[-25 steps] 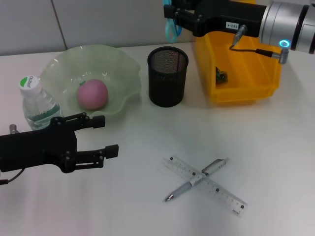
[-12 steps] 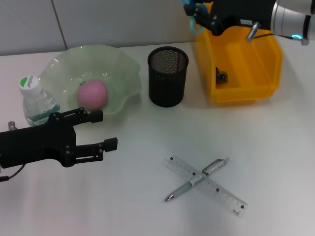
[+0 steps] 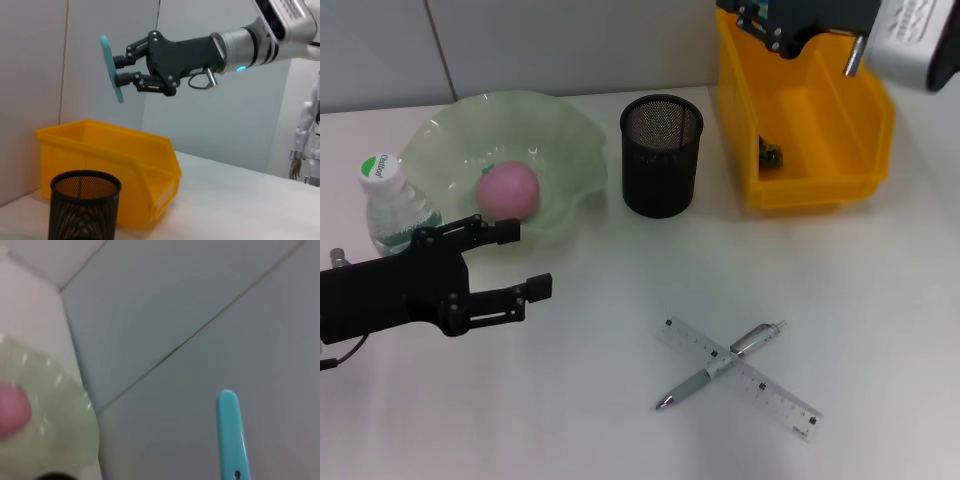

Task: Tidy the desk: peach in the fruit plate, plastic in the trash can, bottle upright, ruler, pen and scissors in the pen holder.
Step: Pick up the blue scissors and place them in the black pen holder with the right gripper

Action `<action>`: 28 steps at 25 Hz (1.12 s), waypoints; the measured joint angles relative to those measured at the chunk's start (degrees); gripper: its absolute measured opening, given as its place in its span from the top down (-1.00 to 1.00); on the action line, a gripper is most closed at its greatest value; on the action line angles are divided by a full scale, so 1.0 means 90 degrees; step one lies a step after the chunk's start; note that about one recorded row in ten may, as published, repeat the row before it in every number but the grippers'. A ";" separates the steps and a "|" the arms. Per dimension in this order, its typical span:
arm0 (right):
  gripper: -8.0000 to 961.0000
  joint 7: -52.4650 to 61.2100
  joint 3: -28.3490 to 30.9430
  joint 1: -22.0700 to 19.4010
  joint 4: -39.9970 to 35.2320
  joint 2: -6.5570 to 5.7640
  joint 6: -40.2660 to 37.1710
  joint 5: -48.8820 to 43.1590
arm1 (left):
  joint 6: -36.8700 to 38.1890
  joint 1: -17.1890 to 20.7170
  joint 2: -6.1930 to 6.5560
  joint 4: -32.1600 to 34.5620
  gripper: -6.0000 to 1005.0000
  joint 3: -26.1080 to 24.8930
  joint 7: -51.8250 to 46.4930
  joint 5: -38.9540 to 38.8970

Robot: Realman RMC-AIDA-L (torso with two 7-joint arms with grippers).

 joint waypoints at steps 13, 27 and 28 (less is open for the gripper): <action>0.51 -0.3334 -0.2715 -0.0984 -0.0510 0.0021 0.3005 -0.0188 | -0.0442 0.0001 -0.0011 -0.0569 -0.65 0.0001 0.0901 -0.0267; 0.51 -0.5850 -0.4252 -0.1489 -0.0710 0.0009 0.4968 -0.0209 | -0.0486 0.0099 -0.0010 -0.0587 -0.65 0.0000 0.1262 -0.0318; 0.51 -0.6167 -0.4423 -0.1523 -0.0692 0.0005 0.5223 -0.0214 | -0.0489 0.0105 -0.0011 -0.0587 -0.65 0.0000 0.1313 -0.0327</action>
